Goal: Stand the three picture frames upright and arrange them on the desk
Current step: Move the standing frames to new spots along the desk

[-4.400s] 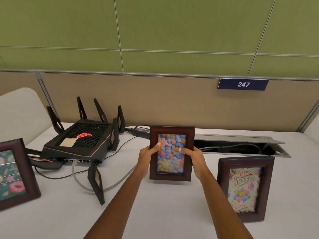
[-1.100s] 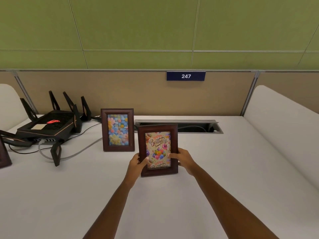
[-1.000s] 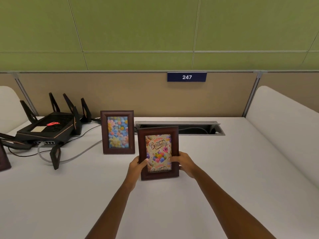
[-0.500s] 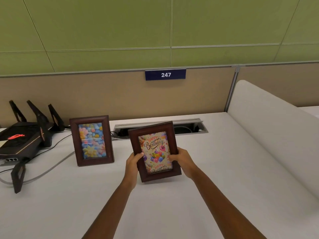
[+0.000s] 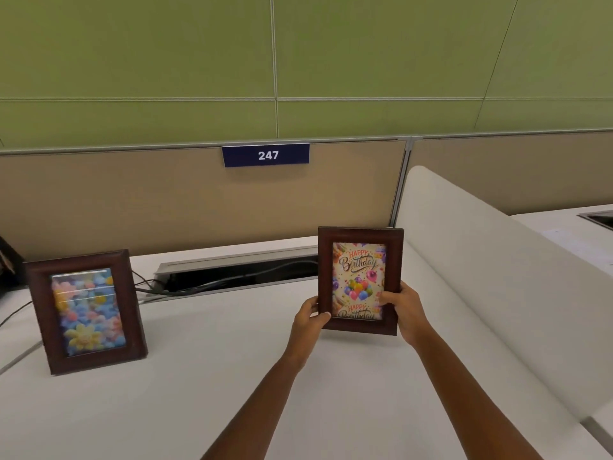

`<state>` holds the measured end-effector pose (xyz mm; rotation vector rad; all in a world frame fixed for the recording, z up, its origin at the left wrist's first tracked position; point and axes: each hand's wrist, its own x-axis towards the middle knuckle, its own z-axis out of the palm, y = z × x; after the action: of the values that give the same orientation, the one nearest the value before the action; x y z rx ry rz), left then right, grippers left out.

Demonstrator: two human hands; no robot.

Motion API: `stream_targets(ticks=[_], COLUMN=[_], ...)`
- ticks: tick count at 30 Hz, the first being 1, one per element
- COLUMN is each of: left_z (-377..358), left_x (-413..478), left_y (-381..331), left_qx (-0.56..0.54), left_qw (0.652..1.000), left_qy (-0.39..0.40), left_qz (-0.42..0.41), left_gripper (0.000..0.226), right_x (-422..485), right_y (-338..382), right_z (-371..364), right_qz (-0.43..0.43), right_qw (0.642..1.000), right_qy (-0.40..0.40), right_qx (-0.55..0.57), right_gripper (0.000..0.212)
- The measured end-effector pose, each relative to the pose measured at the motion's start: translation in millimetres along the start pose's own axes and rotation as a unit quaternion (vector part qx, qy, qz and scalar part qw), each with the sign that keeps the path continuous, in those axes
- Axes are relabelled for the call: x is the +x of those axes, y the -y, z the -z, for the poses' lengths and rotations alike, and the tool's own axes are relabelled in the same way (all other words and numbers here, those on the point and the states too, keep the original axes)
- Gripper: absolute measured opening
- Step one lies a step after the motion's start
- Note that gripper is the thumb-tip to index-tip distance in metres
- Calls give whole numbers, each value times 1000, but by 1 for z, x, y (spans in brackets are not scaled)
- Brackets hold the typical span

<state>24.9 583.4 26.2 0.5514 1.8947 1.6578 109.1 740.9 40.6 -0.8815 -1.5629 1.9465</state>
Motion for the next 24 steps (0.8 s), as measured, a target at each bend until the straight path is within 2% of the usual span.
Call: stream_targets(ticks=[11,24], left_z=[-47,-52], left_x=[55,64], left_y=[6,5], left_qx=[-9,42], left_qw=[1000,999], left_qy=[7,7], left_qz=[12,-10], left_gripper=[36,37], right_x=[66,76], right_y=[5,-7], right_z=[35,43], right_qz=[1,-13], right_qw=[997,998], right_qy=[-22,-53], right_qx=[-71,-28], right_gripper=[29,37])
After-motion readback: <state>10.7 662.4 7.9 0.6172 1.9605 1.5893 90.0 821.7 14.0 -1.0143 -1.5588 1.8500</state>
